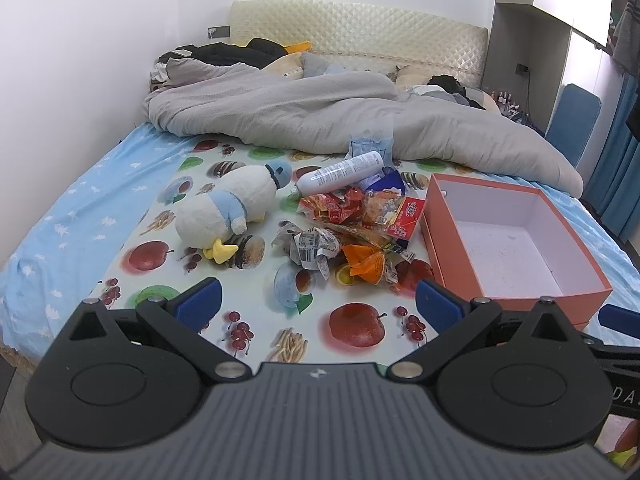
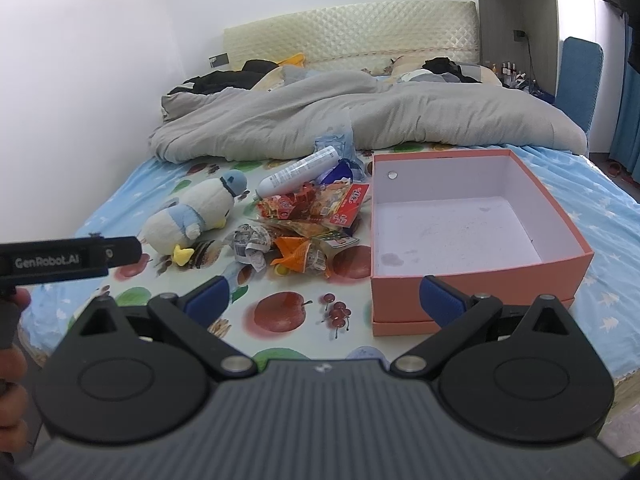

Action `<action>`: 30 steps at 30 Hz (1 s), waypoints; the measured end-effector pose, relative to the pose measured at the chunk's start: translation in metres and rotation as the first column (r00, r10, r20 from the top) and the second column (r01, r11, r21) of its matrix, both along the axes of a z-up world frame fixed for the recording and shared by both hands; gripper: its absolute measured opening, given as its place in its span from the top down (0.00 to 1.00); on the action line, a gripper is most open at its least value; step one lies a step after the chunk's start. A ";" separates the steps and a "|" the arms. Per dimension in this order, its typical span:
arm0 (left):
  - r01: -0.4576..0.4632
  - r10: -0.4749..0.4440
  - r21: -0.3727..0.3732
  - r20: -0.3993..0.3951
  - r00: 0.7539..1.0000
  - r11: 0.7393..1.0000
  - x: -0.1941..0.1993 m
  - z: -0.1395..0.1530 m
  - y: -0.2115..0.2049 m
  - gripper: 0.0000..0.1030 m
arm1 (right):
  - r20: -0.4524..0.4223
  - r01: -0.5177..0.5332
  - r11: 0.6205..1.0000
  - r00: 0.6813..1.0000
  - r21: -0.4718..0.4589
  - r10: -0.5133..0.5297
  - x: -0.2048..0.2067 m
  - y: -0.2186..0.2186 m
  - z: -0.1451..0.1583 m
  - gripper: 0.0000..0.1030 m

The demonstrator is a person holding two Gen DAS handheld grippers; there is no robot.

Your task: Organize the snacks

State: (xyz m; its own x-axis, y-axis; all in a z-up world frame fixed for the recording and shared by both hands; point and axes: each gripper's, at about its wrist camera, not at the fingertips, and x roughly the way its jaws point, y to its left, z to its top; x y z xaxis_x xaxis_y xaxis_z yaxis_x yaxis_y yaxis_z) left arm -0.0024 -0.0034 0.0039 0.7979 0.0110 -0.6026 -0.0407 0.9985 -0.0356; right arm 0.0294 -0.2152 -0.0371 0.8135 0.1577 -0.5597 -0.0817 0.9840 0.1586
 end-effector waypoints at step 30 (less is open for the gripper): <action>0.008 -0.008 -0.008 -0.040 0.999 1.000 0.008 -0.021 0.004 0.00 | -0.028 -0.012 0.999 1.000 0.029 0.013 0.004 0.001 -0.012 0.00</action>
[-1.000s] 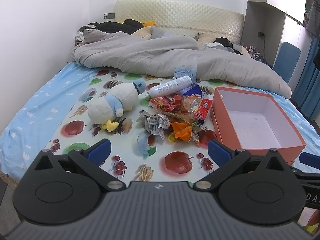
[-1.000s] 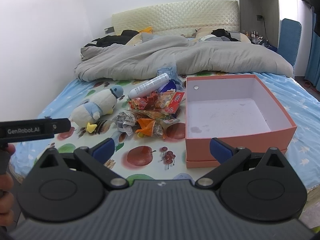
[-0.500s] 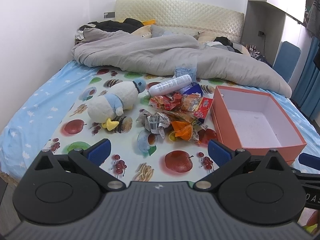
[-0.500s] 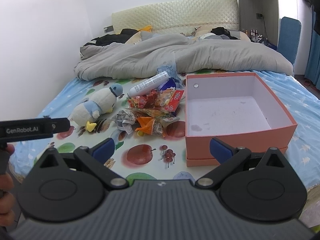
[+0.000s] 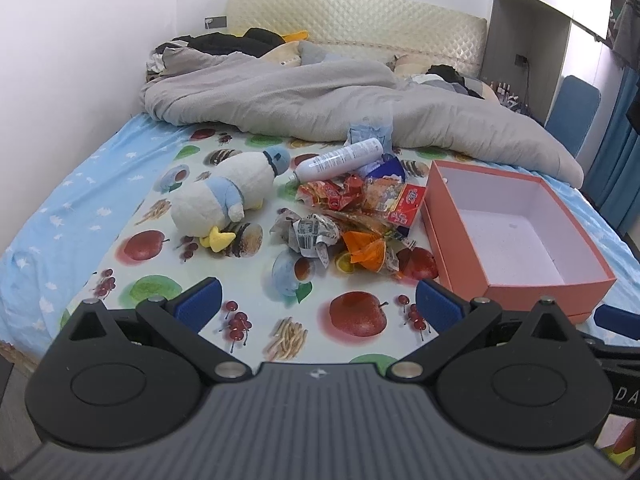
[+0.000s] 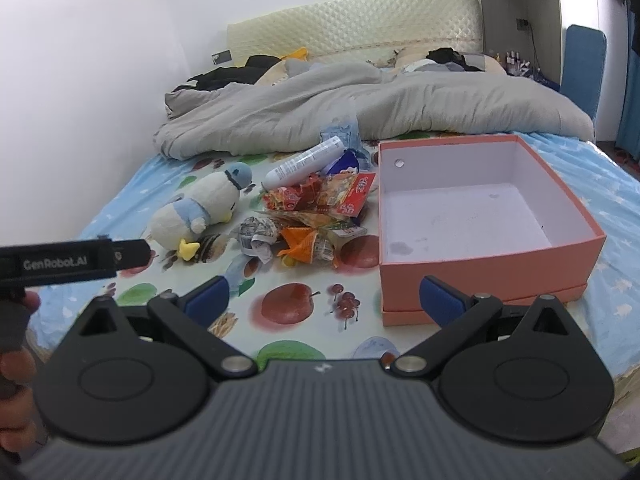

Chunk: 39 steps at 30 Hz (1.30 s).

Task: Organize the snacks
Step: 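Move the left tool and right tool down toward the snack pile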

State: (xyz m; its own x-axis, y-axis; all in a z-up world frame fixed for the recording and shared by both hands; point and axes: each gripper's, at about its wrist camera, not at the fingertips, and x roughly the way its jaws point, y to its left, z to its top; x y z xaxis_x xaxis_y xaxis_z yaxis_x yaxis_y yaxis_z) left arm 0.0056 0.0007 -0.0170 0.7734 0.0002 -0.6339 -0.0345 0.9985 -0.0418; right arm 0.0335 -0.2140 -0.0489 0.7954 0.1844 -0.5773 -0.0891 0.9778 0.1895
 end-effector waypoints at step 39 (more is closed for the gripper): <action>0.115 -0.113 0.010 -0.089 0.990 0.993 0.150 -0.120 0.052 0.03 | -0.039 -0.090 0.994 0.995 -0.055 0.088 0.090 0.066 -0.086 0.46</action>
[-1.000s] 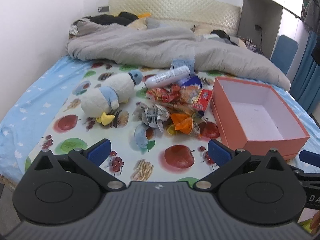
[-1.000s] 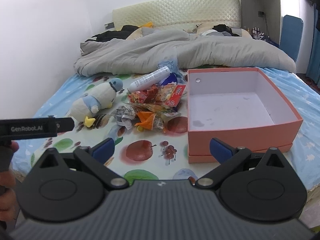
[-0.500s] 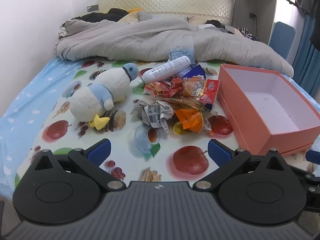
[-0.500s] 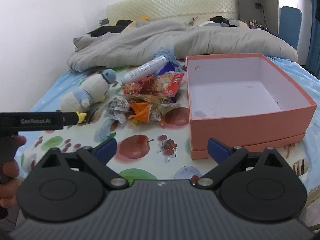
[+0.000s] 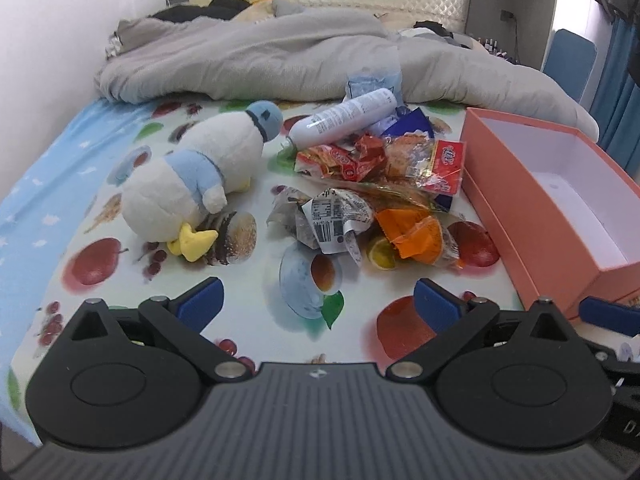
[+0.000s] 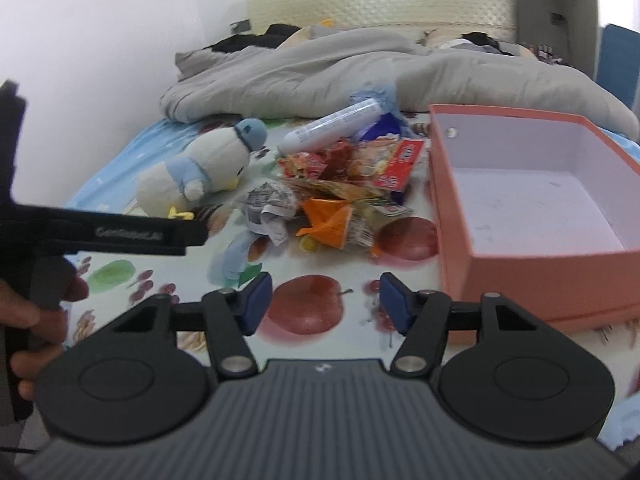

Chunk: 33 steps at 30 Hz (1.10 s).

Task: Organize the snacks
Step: 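Move the left tool and right tool down toward the snack pile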

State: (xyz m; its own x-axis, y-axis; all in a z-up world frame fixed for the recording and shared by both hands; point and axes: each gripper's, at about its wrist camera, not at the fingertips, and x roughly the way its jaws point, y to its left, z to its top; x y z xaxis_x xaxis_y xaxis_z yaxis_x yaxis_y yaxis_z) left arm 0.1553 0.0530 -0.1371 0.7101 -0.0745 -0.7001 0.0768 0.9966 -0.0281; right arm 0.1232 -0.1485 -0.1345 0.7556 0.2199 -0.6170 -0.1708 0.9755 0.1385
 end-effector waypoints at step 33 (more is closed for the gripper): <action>0.151 -0.160 -0.125 -0.066 0.985 0.981 0.152 -0.085 0.009 0.34 | -0.158 0.045 0.999 0.987 0.027 -0.040 0.167 0.005 -0.082 0.15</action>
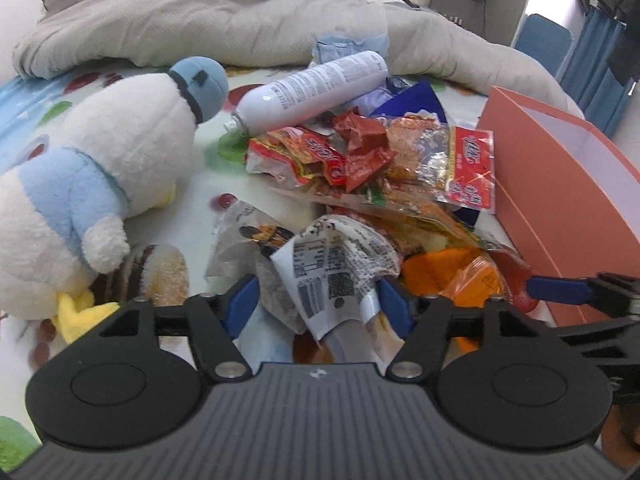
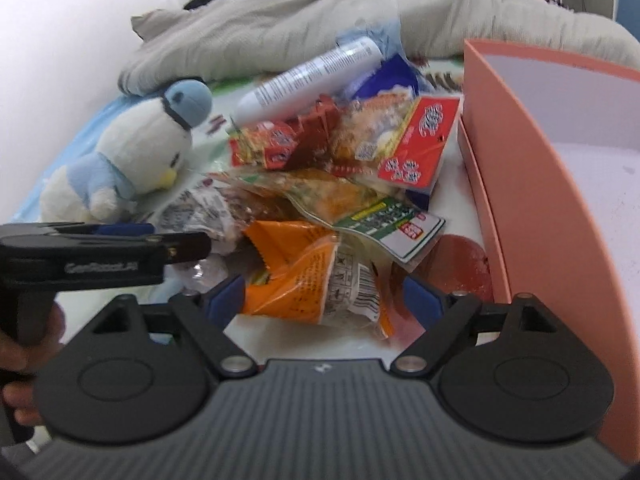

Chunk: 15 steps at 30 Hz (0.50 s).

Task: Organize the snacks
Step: 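Move the left tool and right tool down toward the snack pile, then close the left tool on the white printed snack bag while the right tool grasps the orange-wrapped snack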

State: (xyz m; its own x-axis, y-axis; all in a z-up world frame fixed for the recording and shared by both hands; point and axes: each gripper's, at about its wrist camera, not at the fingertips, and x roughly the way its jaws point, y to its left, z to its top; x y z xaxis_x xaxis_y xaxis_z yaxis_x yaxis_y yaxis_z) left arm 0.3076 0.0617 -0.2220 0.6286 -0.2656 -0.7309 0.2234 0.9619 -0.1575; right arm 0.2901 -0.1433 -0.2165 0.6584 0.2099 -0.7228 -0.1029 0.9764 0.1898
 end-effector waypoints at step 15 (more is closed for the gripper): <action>-0.046 0.046 -0.041 -0.002 0.999 0.998 -0.018 0.007 -0.003 0.56 | -0.053 -0.038 0.999 0.998 -0.001 0.038 -0.001 0.007 -0.007 0.42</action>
